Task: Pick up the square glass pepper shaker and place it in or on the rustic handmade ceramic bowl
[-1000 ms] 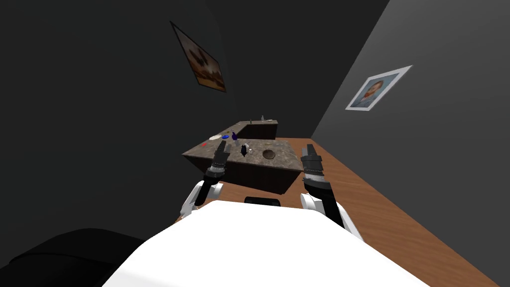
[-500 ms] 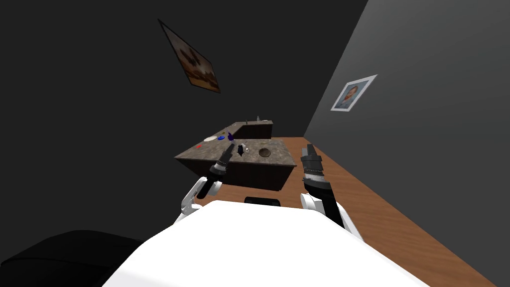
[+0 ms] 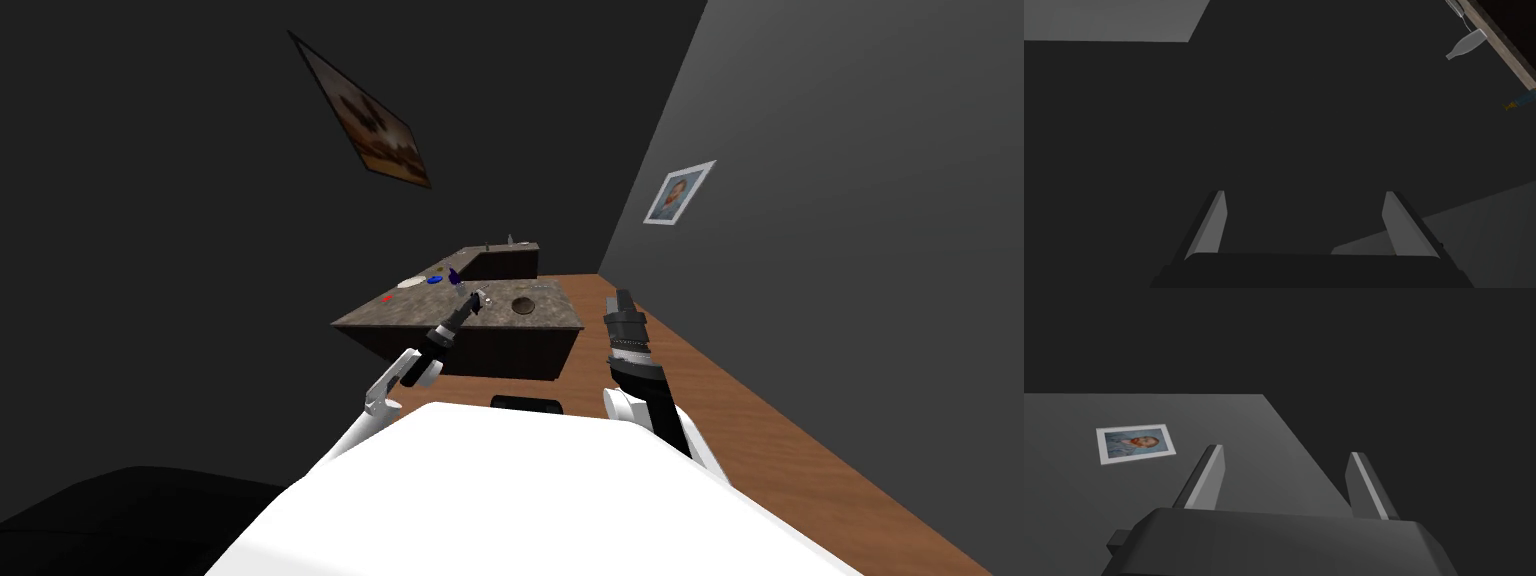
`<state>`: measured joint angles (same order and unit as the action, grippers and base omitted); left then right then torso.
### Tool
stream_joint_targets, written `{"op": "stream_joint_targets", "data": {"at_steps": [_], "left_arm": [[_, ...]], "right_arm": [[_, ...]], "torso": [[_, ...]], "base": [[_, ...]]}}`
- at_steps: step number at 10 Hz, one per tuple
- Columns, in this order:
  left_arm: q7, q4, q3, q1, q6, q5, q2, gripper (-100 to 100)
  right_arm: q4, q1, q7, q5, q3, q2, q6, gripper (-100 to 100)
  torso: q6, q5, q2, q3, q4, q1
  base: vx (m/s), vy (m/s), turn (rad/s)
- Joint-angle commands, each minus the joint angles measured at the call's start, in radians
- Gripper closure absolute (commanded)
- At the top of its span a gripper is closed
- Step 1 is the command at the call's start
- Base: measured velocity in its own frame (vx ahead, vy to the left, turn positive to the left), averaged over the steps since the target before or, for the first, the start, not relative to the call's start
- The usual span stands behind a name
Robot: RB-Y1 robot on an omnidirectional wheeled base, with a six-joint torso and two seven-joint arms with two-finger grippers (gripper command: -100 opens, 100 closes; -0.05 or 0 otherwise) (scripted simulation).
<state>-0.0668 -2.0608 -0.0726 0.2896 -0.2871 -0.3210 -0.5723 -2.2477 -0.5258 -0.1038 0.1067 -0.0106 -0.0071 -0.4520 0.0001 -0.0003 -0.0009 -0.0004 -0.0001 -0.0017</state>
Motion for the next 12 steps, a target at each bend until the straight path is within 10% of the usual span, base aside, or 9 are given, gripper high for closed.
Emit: {"op": "stream_joint_targets", "data": {"at_steps": [1,12], "left_arm": [[0.003,0.042,-0.018,-0.018,0.048,-0.013,-0.050,-100],[-0.012,0.252,-0.121,-0.094,0.264,-0.017,-0.287,-100]], "right_arm": [[0.000,0.000,0.000,0.000,0.000,0.000,0.000,0],[0.000,0.000,0.000,0.000,0.000,0.000,0.000,0]], "torso": [[0.000,0.000,0.000,0.000,0.000,0.000],[-0.001,0.000,-0.003,-0.002,-0.001,-0.001]], "base": [[0.014,-0.055,-0.140],[0.034,-0.049,-0.078]]}}
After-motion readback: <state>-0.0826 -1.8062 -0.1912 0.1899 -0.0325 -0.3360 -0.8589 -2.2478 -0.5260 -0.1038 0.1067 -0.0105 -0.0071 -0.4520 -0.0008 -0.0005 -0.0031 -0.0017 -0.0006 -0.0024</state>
